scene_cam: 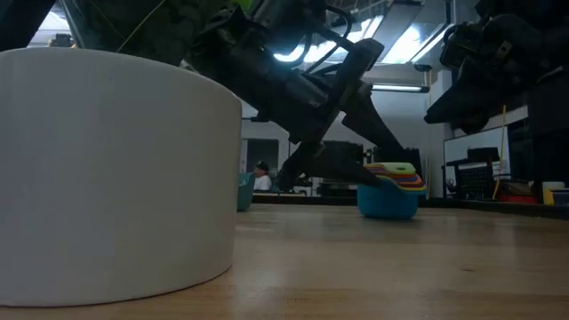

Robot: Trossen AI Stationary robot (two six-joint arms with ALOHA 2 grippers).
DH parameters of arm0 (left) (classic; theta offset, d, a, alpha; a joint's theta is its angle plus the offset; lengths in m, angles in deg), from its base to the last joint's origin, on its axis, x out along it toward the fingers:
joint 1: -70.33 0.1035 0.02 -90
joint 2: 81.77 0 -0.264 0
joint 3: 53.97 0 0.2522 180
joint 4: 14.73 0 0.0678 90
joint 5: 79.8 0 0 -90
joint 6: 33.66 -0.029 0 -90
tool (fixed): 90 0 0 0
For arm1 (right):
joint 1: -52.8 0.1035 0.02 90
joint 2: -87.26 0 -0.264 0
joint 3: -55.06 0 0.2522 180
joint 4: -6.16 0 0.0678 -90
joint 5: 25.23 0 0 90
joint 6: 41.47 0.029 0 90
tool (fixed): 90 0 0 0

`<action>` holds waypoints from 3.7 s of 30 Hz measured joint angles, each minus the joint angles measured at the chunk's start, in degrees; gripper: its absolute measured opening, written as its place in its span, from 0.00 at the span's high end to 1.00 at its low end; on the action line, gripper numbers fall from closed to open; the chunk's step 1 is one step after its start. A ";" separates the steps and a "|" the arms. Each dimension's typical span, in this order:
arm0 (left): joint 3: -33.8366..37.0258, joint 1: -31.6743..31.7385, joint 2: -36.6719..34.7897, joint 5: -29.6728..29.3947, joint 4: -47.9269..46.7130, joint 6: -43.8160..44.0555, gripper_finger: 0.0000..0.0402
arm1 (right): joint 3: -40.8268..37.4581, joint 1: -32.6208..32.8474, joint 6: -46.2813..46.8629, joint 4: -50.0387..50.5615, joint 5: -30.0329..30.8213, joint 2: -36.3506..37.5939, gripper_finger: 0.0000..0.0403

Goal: Nest measuring cups in basket
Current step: Put the stacked measuring cups into the green bin

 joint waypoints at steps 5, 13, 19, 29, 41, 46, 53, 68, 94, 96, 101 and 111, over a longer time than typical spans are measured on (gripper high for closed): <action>0.00 0.24 -0.01 -0.02 0.00 0.00 0.52 | 0.00 0.01 0.00 0.02 0.00 0.00 0.80; 0.00 1.65 -3.00 7.50 0.37 0.31 0.52 | 0.00 0.01 0.00 1.33 0.02 -0.01 0.80; 0.17 4.15 -5.28 15.02 -0.34 1.01 0.52 | 0.00 0.01 -0.01 1.38 0.01 -0.02 0.80; 0.23 7.97 -5.52 19.08 -3.72 1.45 0.52 | 0.00 0.02 0.00 1.86 0.00 -0.02 0.80; 0.24 9.16 -2.01 14.70 -3.85 3.19 0.52 | 0.00 0.02 -0.03 2.06 0.04 -0.30 0.80; 0.24 9.11 1.19 15.36 5.81 5.62 0.52 | 0.00 0.02 -0.04 5.08 2.83 -2.03 0.80; 0.22 9.28 2.16 15.91 7.82 7.50 0.52 | -3.75 0.04 0.69 1.84 3.70 -5.41 0.80; 0.22 9.18 3.15 12.13 7.82 10.29 0.52 | -14.09 0.04 4.74 -21.53 4.22 -13.24 0.80; 0.22 9.22 3.13 11.40 8.96 11.74 0.52 | -14.23 0.39 6.58 -43.83 3.33 -33.50 0.80; 0.22 9.22 3.13 11.38 8.96 11.74 0.52 | -13.95 0.57 6.54 -44.85 3.37 -34.76 0.80; 0.22 9.22 3.13 11.40 8.95 11.74 0.52 | -11.17 0.57 6.19 -45.08 3.32 -38.20 0.80; 0.22 9.22 3.13 11.33 8.92 11.74 0.52 | -6.43 0.57 4.72 -45.03 1.42 -45.55 0.80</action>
